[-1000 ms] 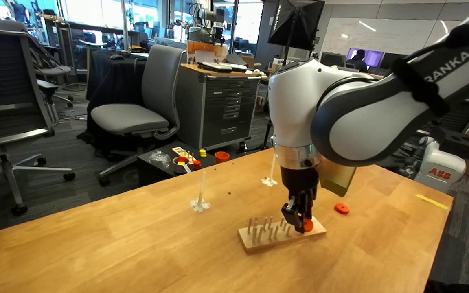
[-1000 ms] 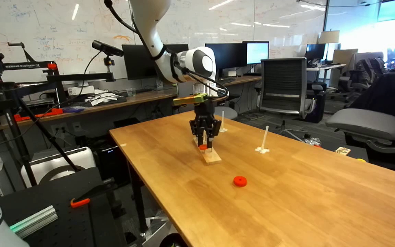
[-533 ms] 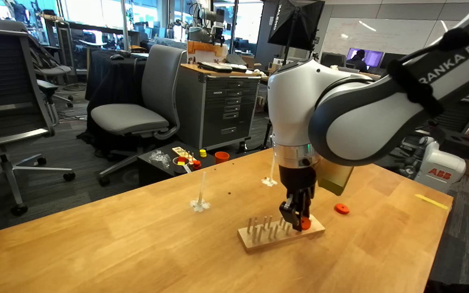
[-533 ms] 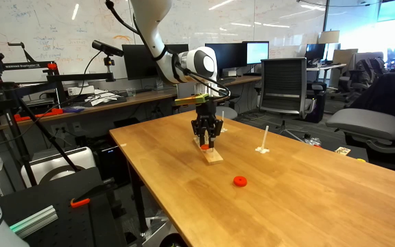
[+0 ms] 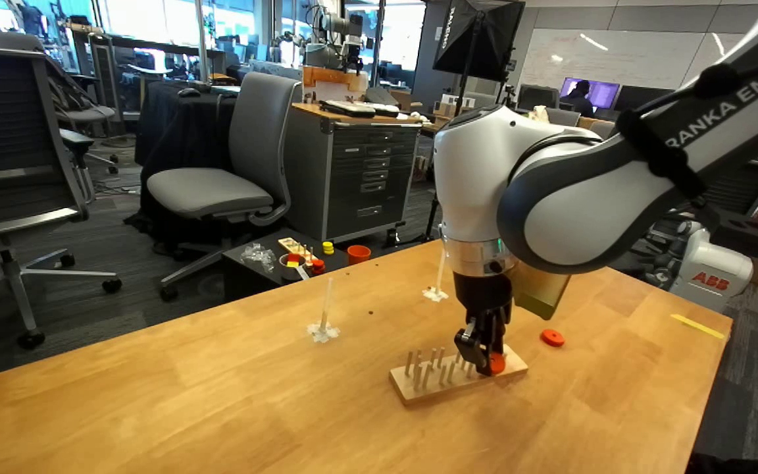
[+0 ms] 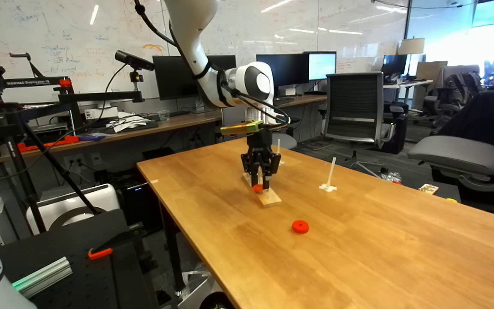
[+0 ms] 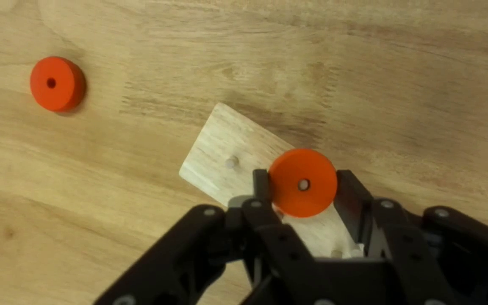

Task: Get one of the orange objects on the table and place it on the wooden object

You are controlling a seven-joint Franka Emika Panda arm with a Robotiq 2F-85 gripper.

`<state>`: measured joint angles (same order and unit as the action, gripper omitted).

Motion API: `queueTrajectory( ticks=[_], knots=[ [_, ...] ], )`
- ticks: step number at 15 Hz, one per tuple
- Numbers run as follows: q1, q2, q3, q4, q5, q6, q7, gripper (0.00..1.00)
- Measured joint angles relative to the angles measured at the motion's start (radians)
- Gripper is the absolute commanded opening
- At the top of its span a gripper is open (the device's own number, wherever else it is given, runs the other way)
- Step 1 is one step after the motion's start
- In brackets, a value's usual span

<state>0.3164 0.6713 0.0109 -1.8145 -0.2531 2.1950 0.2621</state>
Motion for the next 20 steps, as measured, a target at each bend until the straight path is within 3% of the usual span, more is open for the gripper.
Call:
queueTrajectory(
  ticks=[1, 5, 20],
  knots=[
    [-0.001, 0.002, 0.0, 0.0, 0.0, 0.0, 0.0, 0.72],
    [-0.001, 0.005, -0.001, 0.003, 0.0, 0.0, 0.0, 0.99],
    [0.0, -0.116, -0.01, 0.181, -0.104, -0.054, -0.014, 1.0]
  ],
)
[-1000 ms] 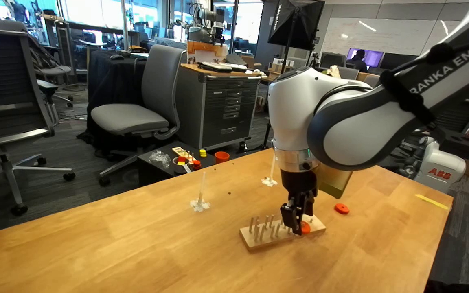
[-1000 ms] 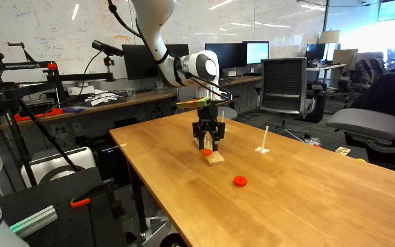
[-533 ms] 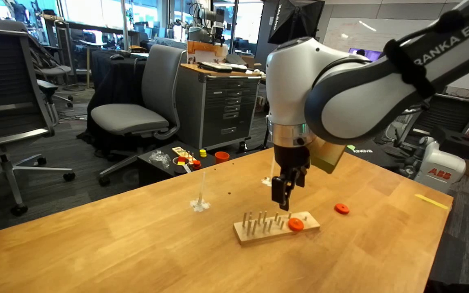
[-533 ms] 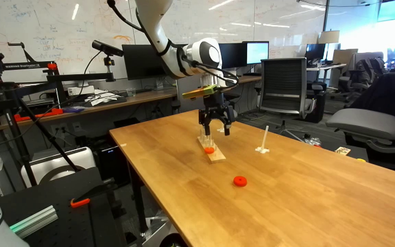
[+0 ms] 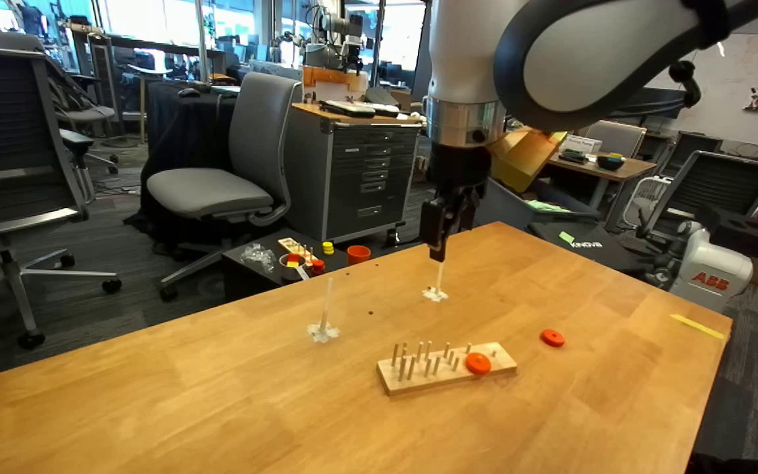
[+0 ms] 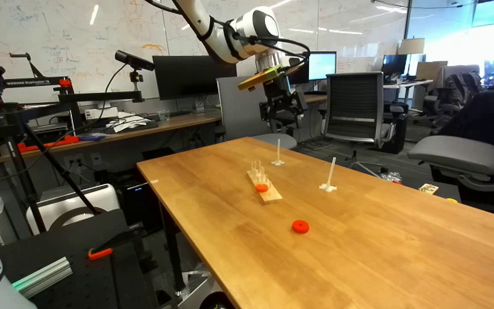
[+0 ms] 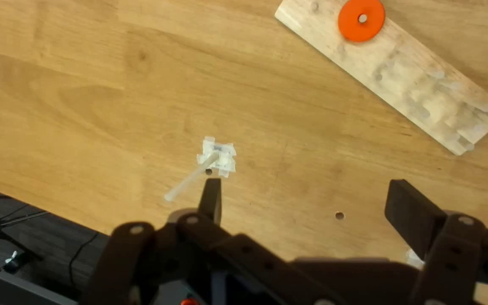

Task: Get one of the orange objects on the table and place it on the wooden object

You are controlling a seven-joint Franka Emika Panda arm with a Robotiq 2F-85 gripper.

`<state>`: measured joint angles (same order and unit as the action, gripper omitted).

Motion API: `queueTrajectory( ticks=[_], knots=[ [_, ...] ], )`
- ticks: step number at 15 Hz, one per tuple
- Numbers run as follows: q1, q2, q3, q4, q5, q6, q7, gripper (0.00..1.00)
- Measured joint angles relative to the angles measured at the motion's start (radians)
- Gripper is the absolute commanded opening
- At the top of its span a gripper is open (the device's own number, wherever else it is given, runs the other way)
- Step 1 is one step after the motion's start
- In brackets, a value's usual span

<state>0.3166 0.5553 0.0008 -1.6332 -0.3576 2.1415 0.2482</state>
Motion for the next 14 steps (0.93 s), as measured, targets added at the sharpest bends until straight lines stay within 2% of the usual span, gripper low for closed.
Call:
queueTrajectory(
  ticks=[4, 10, 14],
  knots=[
    [-0.004, -0.028, 0.005, 0.04, 0.0, -0.048, -0.043, 1.0],
    [-0.064, -0.061, 0.034, 0.095, 0.055, -0.201, -0.221, 1.0],
    [-0.117, -0.076, 0.061, 0.107, 0.124, -0.194, -0.337, 1.0]
  ],
)
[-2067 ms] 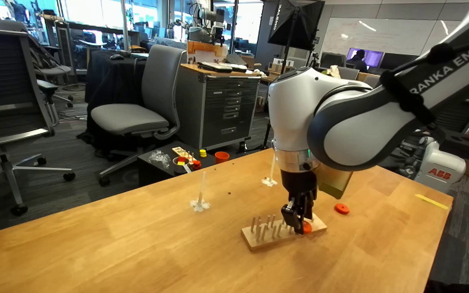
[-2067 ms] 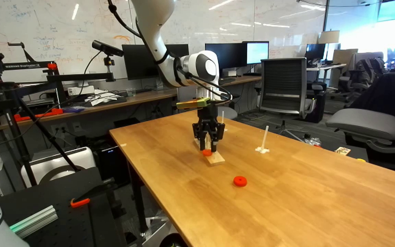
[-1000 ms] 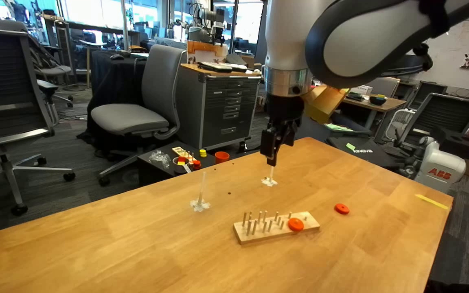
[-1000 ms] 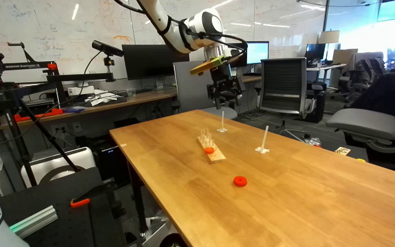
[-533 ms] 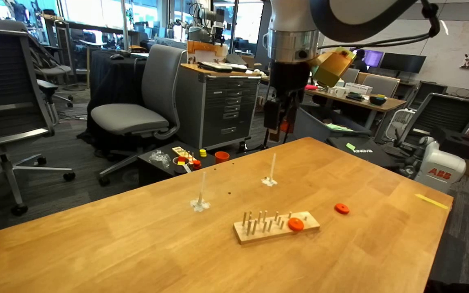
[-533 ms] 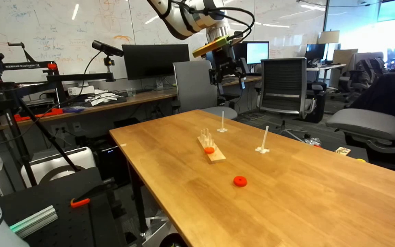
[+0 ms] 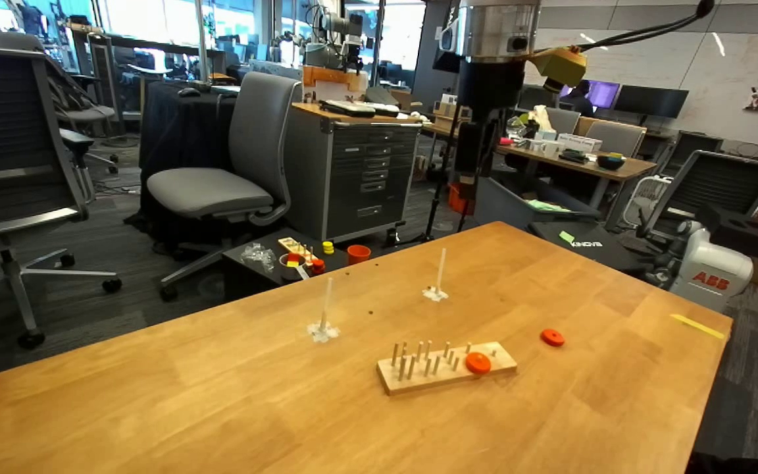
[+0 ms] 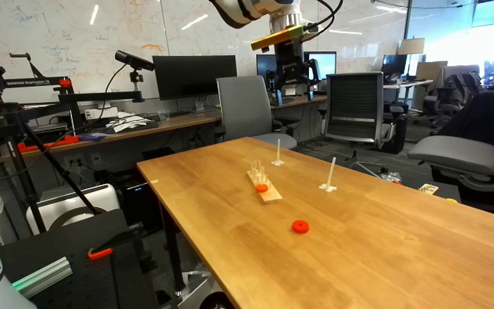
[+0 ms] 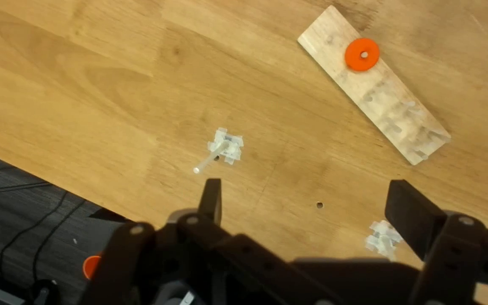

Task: Get one of the orange objects on the table and place it on the wooden object

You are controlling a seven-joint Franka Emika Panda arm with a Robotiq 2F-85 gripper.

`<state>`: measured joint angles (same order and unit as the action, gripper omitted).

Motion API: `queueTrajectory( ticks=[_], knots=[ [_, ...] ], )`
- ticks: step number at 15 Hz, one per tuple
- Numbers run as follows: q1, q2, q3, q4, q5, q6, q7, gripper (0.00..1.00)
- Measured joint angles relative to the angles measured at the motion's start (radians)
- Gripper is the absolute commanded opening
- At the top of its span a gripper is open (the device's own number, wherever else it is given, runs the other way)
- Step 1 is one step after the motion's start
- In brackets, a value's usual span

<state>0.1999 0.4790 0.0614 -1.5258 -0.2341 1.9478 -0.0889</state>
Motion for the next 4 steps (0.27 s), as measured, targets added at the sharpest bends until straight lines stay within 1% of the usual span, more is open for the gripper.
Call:
queueTrajectory(
  ticks=[2, 4],
  knots=[
    [-0.031, -0.001, 0.021, 0.0, 0.059, 0.013, -0.061, 1.0],
    [-0.049, -0.001, 0.029, 0.0, 0.105, 0.012, -0.083, 1.0]
  ],
)
